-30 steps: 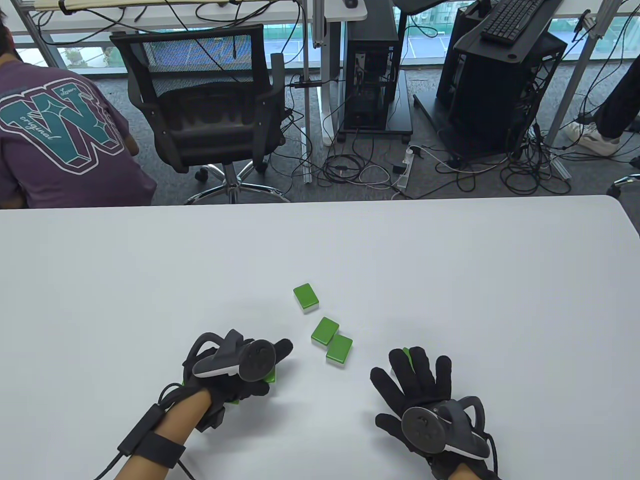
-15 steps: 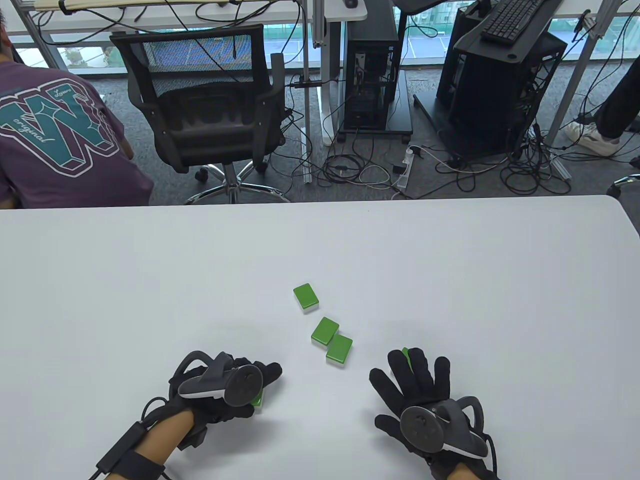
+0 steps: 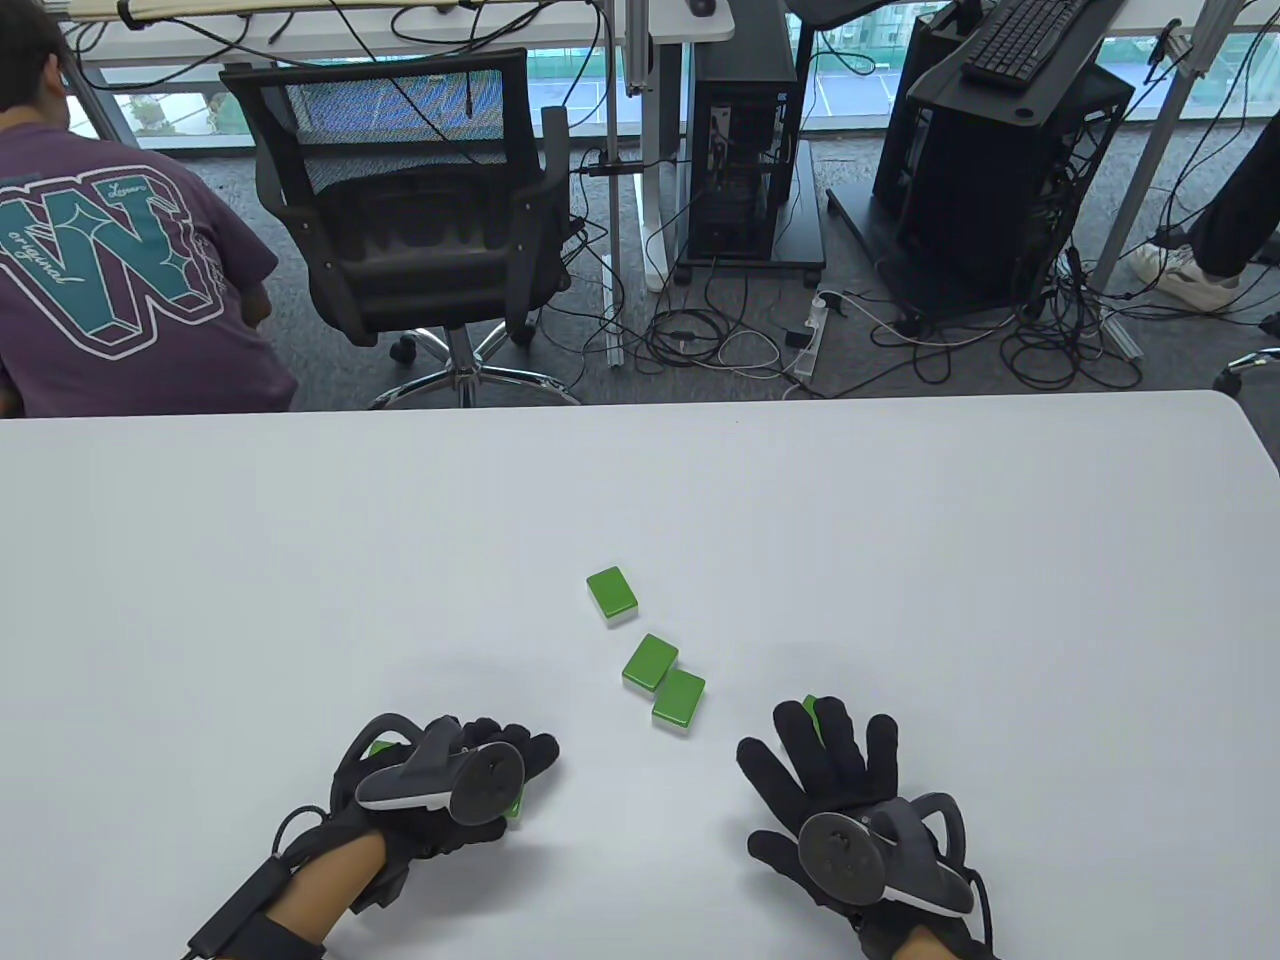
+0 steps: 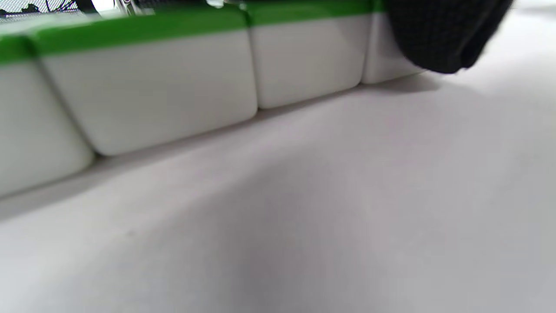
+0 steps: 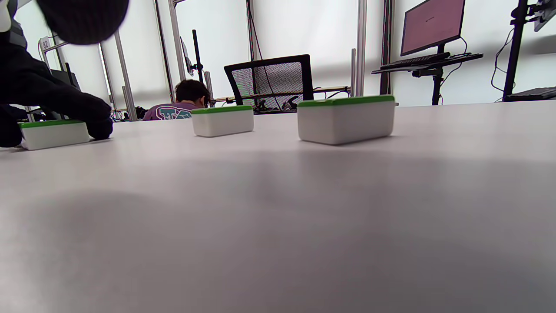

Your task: Flip mahjong tiles upright in a row

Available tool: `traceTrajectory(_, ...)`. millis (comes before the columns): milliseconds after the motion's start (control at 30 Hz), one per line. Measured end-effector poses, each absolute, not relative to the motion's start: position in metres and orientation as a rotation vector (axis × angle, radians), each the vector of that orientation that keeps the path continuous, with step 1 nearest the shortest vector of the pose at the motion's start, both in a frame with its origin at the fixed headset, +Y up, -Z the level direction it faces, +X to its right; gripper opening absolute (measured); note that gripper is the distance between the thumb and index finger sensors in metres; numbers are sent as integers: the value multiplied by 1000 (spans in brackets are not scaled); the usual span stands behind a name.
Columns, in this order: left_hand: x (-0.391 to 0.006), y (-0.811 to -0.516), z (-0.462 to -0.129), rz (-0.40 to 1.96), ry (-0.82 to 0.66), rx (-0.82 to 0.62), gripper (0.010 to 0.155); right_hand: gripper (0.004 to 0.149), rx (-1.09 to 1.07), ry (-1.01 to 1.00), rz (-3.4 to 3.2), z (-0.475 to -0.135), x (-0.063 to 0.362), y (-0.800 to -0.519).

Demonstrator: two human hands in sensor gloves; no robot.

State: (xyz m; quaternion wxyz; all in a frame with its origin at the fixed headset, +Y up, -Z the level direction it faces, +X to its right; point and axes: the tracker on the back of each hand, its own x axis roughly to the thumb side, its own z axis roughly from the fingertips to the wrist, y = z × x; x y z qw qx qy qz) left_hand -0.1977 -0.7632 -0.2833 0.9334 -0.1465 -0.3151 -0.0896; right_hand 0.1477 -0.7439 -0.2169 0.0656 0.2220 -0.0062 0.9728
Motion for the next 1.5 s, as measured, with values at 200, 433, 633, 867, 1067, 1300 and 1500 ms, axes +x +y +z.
traceTrajectory(200,-210,-747,-283,-103,-611,-209,91,79,666,-23,2927,-217,148,-745)
traceTrajectory(433,-252,-712,-272,49,-511,-83,93,79,661,-17,2934,-217,148,-745)
traceTrajectory(633,-294,-710,-255,119,-437,-14,91,79,657,-2,2931,-218,148,-746)
traceTrajectory(867,-317,-717,-246,119,-380,72,91,79,643,12,2932,-218,148,-747)
traceTrajectory(1067,-328,-719,-242,153,-363,75,90,79,600,31,2935,-221,151,-748)
traceTrajectory(1300,-343,-712,-239,171,-307,100,90,79,570,235,2951,-231,140,-756)
traceTrajectory(1500,-350,-712,-242,197,-288,86,89,82,582,383,2949,-259,109,-754)
